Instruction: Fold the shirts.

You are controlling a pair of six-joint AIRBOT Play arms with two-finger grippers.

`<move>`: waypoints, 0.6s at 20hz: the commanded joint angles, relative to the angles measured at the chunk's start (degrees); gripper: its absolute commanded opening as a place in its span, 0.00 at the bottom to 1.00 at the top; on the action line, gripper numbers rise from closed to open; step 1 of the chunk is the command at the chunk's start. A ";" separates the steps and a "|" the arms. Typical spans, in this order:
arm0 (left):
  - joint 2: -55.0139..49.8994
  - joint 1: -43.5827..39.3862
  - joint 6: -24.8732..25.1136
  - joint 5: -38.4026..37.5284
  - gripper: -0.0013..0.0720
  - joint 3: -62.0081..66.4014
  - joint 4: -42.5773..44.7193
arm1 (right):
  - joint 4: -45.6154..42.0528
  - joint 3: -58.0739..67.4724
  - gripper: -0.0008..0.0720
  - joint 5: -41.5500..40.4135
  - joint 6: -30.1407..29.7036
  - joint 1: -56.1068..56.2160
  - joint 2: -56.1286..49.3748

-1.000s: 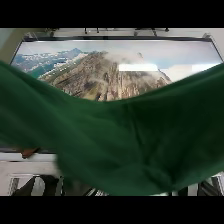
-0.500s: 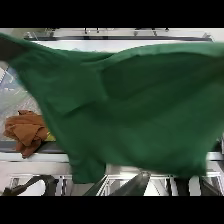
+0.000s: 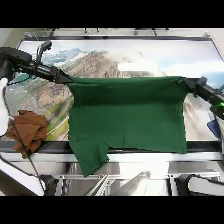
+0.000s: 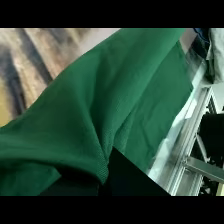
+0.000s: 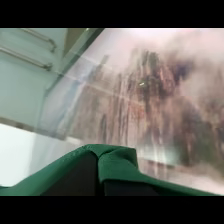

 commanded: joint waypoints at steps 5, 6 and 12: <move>-11.37 0.70 -9.22 0.31 0.05 12.50 0.55 | -0.20 21.33 0.04 15.96 12.33 -0.39 -22.25; -11.17 0.70 -9.46 0.37 0.04 10.80 0.52 | -1.92 22.23 0.04 16.31 13.86 -1.20 -22.12; -10.01 -0.57 -10.21 2.69 0.04 3.87 0.37 | -23.69 21.70 0.04 23.19 19.43 -6.97 -20.87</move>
